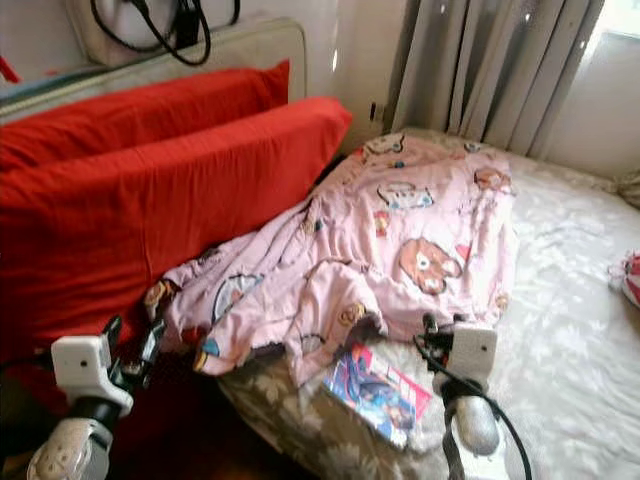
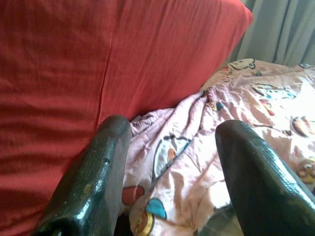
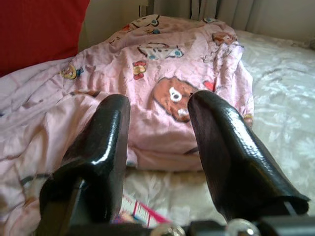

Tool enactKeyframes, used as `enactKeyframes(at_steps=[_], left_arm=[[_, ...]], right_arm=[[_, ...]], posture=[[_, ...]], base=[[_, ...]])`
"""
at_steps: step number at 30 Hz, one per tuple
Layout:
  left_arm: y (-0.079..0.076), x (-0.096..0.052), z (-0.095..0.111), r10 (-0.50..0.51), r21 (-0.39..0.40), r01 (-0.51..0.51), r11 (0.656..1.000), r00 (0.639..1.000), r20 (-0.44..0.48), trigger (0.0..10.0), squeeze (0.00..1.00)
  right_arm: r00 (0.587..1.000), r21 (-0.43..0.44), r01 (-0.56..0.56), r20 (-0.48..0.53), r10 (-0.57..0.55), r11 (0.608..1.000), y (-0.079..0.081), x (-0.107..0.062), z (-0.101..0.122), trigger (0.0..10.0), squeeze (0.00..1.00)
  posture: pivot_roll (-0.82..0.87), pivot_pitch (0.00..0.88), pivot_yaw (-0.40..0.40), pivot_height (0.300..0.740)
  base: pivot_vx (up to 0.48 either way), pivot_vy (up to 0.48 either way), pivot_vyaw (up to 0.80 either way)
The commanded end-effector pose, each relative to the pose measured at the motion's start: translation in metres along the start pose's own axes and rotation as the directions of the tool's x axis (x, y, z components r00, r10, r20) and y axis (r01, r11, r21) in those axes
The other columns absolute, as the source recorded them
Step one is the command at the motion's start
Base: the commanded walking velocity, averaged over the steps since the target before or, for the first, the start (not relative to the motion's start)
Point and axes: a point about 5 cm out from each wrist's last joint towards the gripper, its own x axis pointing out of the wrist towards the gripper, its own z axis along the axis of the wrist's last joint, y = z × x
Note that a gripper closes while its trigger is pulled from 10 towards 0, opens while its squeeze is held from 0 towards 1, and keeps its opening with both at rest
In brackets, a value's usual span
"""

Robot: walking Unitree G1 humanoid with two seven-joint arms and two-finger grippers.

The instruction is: Clean up the room

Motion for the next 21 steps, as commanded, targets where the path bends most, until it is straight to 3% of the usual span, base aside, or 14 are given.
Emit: enactKeyframes(at_steps=[1,21], left_arm=[[-0.0014,-0.0009,0.003,-0.007,0.0,0.007,1.0,1.0,0.001,10.0,0.0],[-0.0031,-0.0007,-0.0013,-0.02,-0.006,0.02,1.0,0.999,-0.039,10.0,0.0]], right_arm=[[1.0,0.001,-0.008,0.01,0.008,1.0,0.0013,0.0,0.0043,10.0,0.0],[0.999,0.009,-0.054,-0.009,0.054,0.999,0.0108,0.0046,0.0039,10.0,0.0]], posture=[[0.12,0.0,-0.032,0.66],[0.14,0.0,-0.036,0.65]], base=[[0.0,0.0,0.0],[0.0,0.0,0.0]])
